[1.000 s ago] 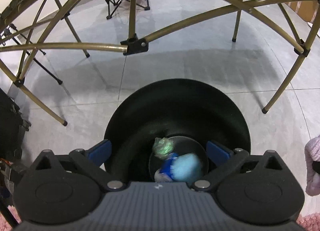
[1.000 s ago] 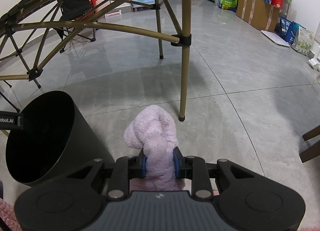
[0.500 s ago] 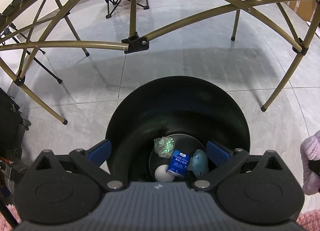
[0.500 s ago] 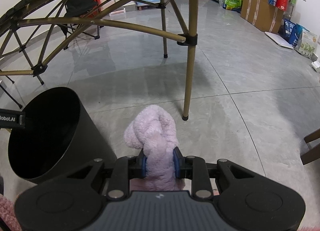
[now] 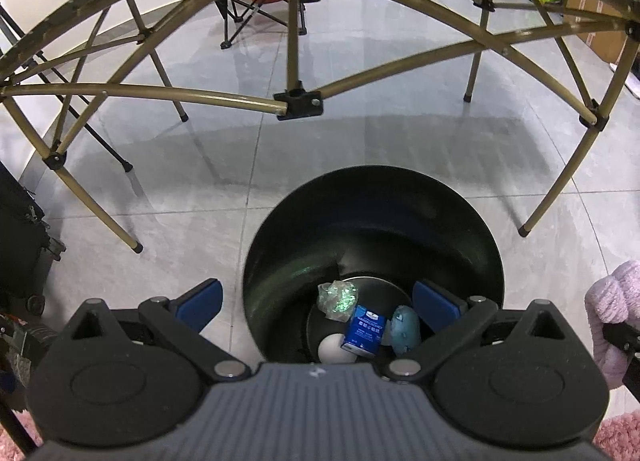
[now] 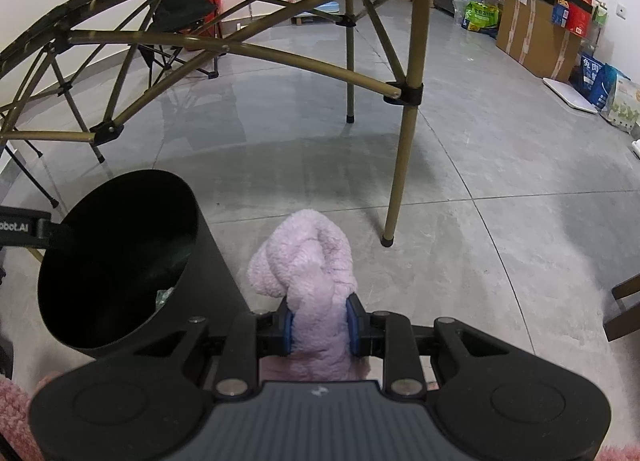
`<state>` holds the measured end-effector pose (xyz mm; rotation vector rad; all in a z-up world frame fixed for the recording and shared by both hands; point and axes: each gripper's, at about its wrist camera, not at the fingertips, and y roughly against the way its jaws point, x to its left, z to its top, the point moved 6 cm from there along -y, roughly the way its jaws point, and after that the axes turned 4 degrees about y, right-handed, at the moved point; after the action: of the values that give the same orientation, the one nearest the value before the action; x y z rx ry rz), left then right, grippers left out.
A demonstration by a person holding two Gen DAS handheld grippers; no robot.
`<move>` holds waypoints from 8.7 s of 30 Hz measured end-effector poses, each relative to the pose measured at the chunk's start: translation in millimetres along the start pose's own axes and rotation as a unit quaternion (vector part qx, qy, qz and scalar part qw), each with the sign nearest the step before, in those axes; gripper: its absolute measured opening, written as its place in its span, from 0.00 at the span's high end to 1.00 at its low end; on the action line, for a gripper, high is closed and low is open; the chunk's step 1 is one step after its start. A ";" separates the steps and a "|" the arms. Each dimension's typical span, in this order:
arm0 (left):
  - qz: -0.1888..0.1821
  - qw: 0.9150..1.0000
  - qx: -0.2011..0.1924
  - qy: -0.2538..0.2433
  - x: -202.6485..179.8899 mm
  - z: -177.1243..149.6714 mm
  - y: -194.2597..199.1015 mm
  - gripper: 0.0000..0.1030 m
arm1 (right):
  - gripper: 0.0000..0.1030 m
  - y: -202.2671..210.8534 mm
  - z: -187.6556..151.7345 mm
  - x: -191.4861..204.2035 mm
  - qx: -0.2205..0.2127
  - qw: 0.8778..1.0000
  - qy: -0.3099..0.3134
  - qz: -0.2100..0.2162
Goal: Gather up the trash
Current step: 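Move the right tool over the bin and open it to drop the headband, then move both tools back up toward the table items, then close the right gripper on the pink scouring sponge and lift it, then close the left gripper on the pink satin scrunchie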
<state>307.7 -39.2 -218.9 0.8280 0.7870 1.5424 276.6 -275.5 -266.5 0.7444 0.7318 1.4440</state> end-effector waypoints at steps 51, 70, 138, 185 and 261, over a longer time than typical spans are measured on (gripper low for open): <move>0.004 0.992 0.002 0.123 150.6 -9.3 5.3 0.00 | 0.76 -9.5 71.7 175.1 -0.006 0.992 0.091 0.085; -0.003 0.989 0.013 0.148 173.4 -15.3 0.6 0.00 | 0.74 -42.8 65.3 205.9 0.037 0.989 0.112 0.088; -0.073 0.980 -0.161 0.091 96.4 60.5 112.1 0.00 | 0.00 93.2 145.5 115.7 -0.234 0.966 0.057 0.095; -0.117 0.973 -0.181 0.078 29.7 210.4 82.8 0.00 | 0.00 32.7 273.7 60.9 -0.309 0.944 0.078 0.080; -0.135 0.974 -0.179 0.038 -59.1 258.4 43.6 0.00 | 0.12 25.2 287.3 -39.0 -0.327 0.945 -0.014 0.000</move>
<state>510.3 -93.5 -51.0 0.3811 0.6227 1.4200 494.9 -316.3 -78.4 0.2454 0.1915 1.5466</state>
